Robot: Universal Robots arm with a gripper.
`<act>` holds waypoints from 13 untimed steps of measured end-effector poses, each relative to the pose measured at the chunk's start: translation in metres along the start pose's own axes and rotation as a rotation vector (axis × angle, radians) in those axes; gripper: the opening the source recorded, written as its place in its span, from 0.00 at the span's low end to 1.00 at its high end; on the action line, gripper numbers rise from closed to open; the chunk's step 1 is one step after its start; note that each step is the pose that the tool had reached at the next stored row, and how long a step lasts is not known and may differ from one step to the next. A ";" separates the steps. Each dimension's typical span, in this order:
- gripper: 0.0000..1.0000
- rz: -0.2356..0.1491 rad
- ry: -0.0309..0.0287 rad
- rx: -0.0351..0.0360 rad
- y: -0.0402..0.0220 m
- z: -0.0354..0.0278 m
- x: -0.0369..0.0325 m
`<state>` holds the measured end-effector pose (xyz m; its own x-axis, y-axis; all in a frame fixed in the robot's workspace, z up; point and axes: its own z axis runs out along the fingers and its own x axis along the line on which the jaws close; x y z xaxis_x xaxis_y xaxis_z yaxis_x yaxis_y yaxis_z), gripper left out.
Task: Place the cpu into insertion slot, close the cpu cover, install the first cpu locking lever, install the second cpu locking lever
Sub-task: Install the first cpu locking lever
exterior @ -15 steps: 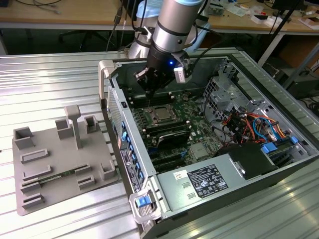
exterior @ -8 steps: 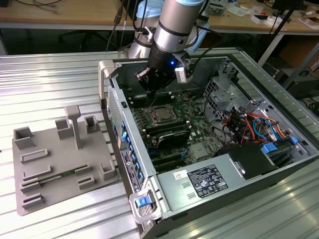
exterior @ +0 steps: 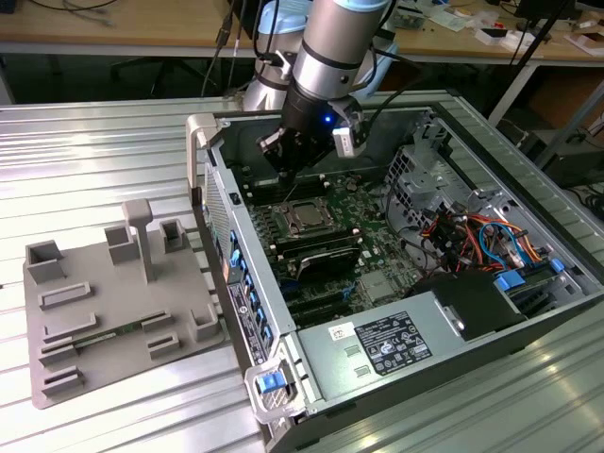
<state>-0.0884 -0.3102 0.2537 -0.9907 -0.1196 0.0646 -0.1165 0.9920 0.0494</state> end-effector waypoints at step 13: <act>0.11 -0.001 0.0000 0.0000 -0.0003 0.0005 -0.0035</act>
<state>-0.0849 -0.3101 0.2529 -0.9906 -0.1202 0.0646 -0.1171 0.9919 0.0494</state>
